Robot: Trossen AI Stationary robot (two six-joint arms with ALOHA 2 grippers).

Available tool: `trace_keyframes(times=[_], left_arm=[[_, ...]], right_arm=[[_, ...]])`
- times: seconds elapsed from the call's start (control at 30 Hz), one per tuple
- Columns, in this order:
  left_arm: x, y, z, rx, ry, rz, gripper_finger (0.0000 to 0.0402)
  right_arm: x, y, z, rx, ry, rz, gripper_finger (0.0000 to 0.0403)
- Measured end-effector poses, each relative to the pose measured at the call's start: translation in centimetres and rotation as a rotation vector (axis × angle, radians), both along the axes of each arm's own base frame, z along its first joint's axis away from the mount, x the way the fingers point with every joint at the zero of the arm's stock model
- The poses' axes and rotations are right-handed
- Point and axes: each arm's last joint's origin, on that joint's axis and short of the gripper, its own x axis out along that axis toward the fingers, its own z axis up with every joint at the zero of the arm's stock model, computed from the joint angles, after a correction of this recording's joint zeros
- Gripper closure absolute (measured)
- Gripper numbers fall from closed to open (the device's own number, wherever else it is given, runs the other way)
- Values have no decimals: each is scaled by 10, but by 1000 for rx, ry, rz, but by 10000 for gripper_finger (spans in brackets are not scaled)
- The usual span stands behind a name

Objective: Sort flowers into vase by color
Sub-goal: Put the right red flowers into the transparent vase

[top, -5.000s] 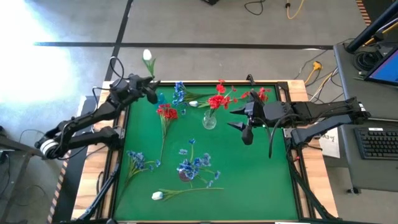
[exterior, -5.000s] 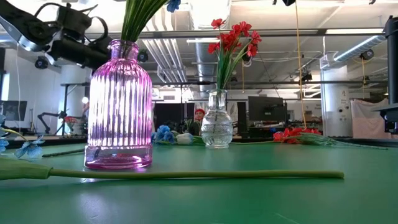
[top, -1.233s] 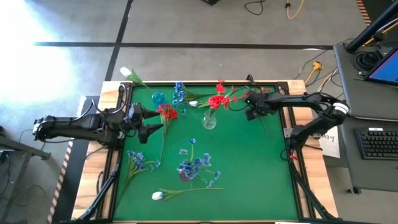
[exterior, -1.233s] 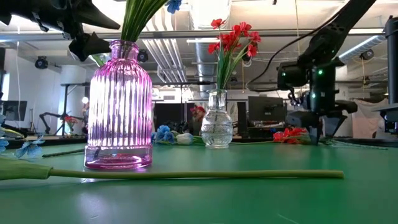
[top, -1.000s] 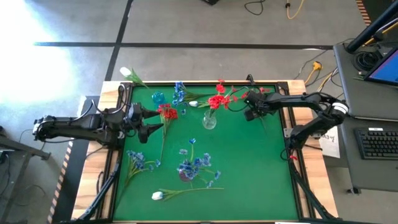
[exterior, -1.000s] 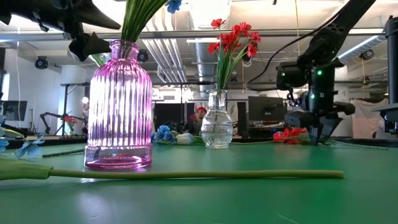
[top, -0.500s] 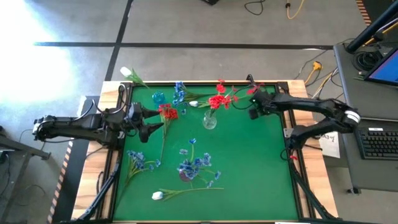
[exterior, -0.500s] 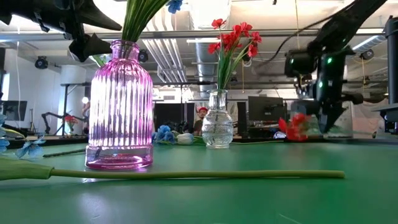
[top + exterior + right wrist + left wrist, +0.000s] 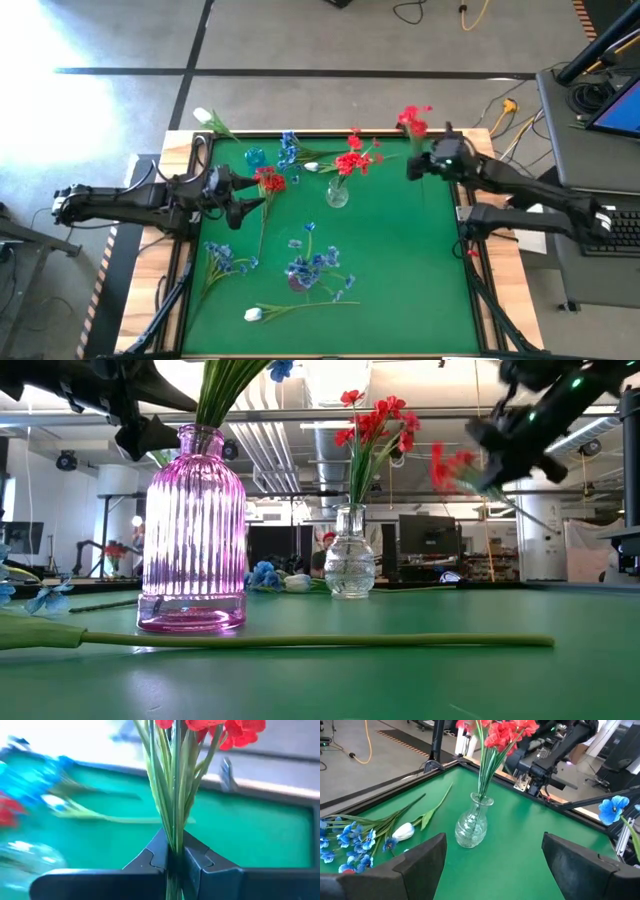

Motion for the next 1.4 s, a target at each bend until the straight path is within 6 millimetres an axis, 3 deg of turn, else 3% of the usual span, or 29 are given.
trace_keyframes(times=[0.2, 0.4, 0.8, 1.17, 1.4], left_arm=[[2, 0, 1, 12, -5, -3, 86], [2, 1, 1, 19, -6, 21, 86], [2, 1, 1, 21, -5, 29, 86], [2, 1, 1, 21, -4, 29, 86], [2, 1, 0, 21, -2, 29, 86]], right_arm=[[-4, 16, 25, -153, -165, 123, 385], [5, 33, 46, -285, -326, 317, 385], [16, 63, 74, -488, -537, 549, 385], [30, 75, 76, -594, -649, 657, 385], [40, 77, 56, -730, -808, 701, 385]])
